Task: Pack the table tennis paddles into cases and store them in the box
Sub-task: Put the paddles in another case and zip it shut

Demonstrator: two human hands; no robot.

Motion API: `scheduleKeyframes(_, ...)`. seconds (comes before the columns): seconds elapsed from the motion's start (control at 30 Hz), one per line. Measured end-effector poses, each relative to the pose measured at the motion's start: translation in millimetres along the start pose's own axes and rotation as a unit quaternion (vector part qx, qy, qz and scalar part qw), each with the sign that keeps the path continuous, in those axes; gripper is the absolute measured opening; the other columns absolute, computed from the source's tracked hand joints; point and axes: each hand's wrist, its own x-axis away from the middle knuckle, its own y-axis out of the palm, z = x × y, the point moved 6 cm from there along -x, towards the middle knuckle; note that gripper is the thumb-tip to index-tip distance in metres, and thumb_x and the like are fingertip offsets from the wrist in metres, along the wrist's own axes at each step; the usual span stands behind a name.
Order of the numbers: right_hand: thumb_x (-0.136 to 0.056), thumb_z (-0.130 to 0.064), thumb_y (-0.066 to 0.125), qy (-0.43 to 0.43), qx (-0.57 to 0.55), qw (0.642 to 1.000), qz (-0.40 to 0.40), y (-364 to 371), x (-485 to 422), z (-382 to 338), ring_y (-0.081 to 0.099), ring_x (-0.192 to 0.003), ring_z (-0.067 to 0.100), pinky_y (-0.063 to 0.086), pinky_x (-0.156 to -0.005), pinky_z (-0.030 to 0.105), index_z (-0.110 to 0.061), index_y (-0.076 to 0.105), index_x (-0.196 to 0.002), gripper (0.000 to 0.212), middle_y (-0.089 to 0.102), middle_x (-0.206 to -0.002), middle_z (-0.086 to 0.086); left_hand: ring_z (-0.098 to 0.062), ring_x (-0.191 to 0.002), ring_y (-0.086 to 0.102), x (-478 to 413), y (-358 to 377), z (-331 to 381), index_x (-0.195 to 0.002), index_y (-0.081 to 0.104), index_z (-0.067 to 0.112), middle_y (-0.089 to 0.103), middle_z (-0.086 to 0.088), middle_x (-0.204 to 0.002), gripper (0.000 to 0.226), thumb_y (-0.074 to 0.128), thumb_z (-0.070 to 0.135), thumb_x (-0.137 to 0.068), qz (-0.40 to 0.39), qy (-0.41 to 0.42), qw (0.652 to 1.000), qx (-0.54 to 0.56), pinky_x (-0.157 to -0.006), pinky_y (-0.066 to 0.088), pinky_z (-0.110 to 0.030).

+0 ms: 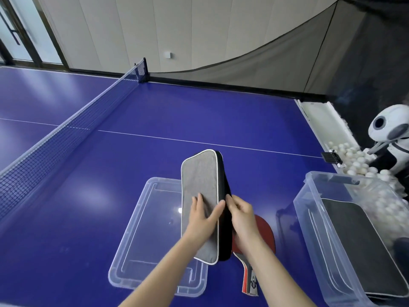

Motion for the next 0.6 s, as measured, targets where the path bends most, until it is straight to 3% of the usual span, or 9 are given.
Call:
scheduleKeyframes(0.03,-0.098,-0.011,0.047,-0.006,0.009,1.000,0.000,3,2,3,0.061,-0.081,0.024,0.051,-0.081,0.045,0.006,0.064,-0.089,0.025,0.068,-0.093,0.028,-0.016,-0.149,0.000,5,11,-3,-0.153,0.008,0.011,0.005,-0.005,-0.162,0.101,0.056,0.063,-0.082,-0.002,-0.001,1.000,-0.011,-0.120,0.006,-0.032)
scheduleKeyframes(0.1,-0.097,-0.011,0.048,-0.011,0.014,1.000,-0.004,7,6,9,0.063,-0.080,0.020,0.052,-0.079,0.041,0.003,0.064,-0.087,0.024,0.068,-0.094,0.027,-0.013,-0.148,-0.006,8,16,-12,-0.154,-0.002,0.014,-0.003,-0.002,-0.162,0.098,0.054,0.059,-0.086,0.022,-0.009,1.000,-0.020,-0.120,0.003,-0.030)
scheduleKeyframes(0.23,-0.097,-0.014,0.050,0.010,-0.006,0.999,-0.036,16,5,25,0.066,-0.079,0.018,0.054,-0.076,0.035,-0.005,0.070,-0.084,0.025,0.071,-0.089,0.021,-0.019,-0.146,0.023,9,0,-24,-0.153,0.013,0.019,0.022,-0.006,-0.159,0.092,0.054,0.062,-0.084,0.027,-0.035,0.999,0.005,-0.118,0.024,-0.039)
scheduleKeyframes(0.33,-0.097,-0.017,0.051,0.006,-0.010,0.999,-0.039,25,3,33,0.057,-0.077,0.020,0.047,-0.072,0.039,0.007,0.062,-0.085,0.029,0.061,-0.085,0.034,-0.019,-0.138,0.039,8,-17,-33,-0.150,0.027,0.021,0.041,-0.004,-0.150,0.078,0.053,0.058,-0.087,0.026,-0.036,0.999,0.006,-0.113,0.033,-0.040)
scheduleKeyframes(0.4,-0.097,-0.020,0.052,0.000,-0.012,1.000,-0.025,29,-1,39,0.045,-0.077,0.021,0.037,-0.070,0.039,0.019,0.047,-0.087,0.040,0.050,-0.072,0.022,-0.018,-0.125,0.053,7,-36,-39,-0.142,0.043,0.023,0.057,-0.002,-0.135,0.062,0.052,0.054,-0.089,0.030,-0.033,0.999,0.021,-0.107,0.041,-0.039)
scheduleKeyframes(0.47,-0.097,-0.022,0.052,-0.002,-0.004,1.000,-0.010,28,-7,44,0.039,-0.077,0.021,0.031,-0.069,0.038,0.021,0.042,-0.086,0.045,0.046,-0.079,0.010,-0.015,-0.100,0.066,3,-61,-42,-0.117,0.063,0.020,0.071,-0.004,-0.104,0.039,0.053,0.047,-0.092,0.041,-0.015,0.998,0.050,-0.093,0.052,-0.038)
scheduleKeyframes(0.53,-0.097,-0.021,0.051,-0.002,0.012,1.000,0.024,22,-16,48,0.035,-0.076,0.020,0.026,-0.067,0.037,0.019,0.043,-0.081,0.044,0.043,-0.080,0.008,-0.017,-0.075,0.061,-5,-97,-50,-0.094,0.064,0.004,0.065,-0.007,-0.075,0.036,0.056,0.039,-0.093,0.078,-0.004,0.993,0.085,-0.071,0.049,-0.036)
scheduleKeyframes(0.6,-0.098,-0.021,0.049,0.013,0.036,0.996,0.076,11,-27,57,0.033,-0.073,0.020,0.024,-0.065,0.035,0.018,0.043,-0.079,0.043,0.042,-0.078,0.008,-0.017,-0.067,0.053,-14,-141,-65,-0.084,0.059,-0.005,0.057,-0.006,-0.067,0.039,0.060,0.033,-0.092,0.125,-0.013,0.987,0.104,-0.063,0.043,-0.034)
